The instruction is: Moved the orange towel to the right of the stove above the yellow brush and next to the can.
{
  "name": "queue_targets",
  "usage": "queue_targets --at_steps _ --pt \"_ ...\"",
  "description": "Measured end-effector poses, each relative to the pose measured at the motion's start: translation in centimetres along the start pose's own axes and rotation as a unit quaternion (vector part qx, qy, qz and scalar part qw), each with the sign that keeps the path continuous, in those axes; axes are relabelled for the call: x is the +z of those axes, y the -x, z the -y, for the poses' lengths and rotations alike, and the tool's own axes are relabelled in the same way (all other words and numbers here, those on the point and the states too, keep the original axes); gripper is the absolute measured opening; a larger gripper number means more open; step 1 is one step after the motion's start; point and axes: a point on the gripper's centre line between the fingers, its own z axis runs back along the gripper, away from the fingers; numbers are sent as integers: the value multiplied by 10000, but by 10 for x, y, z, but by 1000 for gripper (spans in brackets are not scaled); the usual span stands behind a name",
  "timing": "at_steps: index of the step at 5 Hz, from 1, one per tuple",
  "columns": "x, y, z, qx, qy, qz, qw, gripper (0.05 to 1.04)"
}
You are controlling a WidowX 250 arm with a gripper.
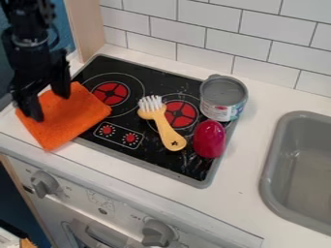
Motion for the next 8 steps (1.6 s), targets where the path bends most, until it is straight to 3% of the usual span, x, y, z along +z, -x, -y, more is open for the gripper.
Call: queue_targets --at_steps 2,4,6,8 --pt "-10 -7 5 -2 -39 117 9999 999" --pt "-7 13 45 -203 115 13 9997 999" --pt "0 53 95 -663 263 -116 9974 999" --pt "10 114 129 -1476 519 -336 9871 999"
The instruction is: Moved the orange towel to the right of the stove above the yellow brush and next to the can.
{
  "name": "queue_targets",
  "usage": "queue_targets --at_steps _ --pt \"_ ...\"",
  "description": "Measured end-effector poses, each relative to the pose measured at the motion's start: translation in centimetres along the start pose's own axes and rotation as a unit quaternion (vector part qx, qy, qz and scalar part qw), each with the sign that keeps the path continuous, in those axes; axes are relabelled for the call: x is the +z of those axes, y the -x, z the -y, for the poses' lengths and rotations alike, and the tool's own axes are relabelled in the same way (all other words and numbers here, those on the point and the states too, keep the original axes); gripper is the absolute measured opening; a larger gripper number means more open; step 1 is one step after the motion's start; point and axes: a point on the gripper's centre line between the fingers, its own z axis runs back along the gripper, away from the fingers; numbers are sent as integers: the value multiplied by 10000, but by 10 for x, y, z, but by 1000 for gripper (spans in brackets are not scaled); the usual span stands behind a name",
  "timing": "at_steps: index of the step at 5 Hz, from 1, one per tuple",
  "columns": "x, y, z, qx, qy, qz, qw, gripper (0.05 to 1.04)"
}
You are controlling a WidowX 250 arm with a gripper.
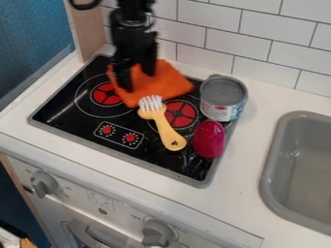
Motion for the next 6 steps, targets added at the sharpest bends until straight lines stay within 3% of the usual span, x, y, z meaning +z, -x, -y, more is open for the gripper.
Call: queue_targets --at_steps 1,3,6 --pt "0 19 6 -403 28 19 9992 999" --pt "3 28 7 -472 42 -51 9989 999" --pt "65 7 -4 1 625 303 9976 999"
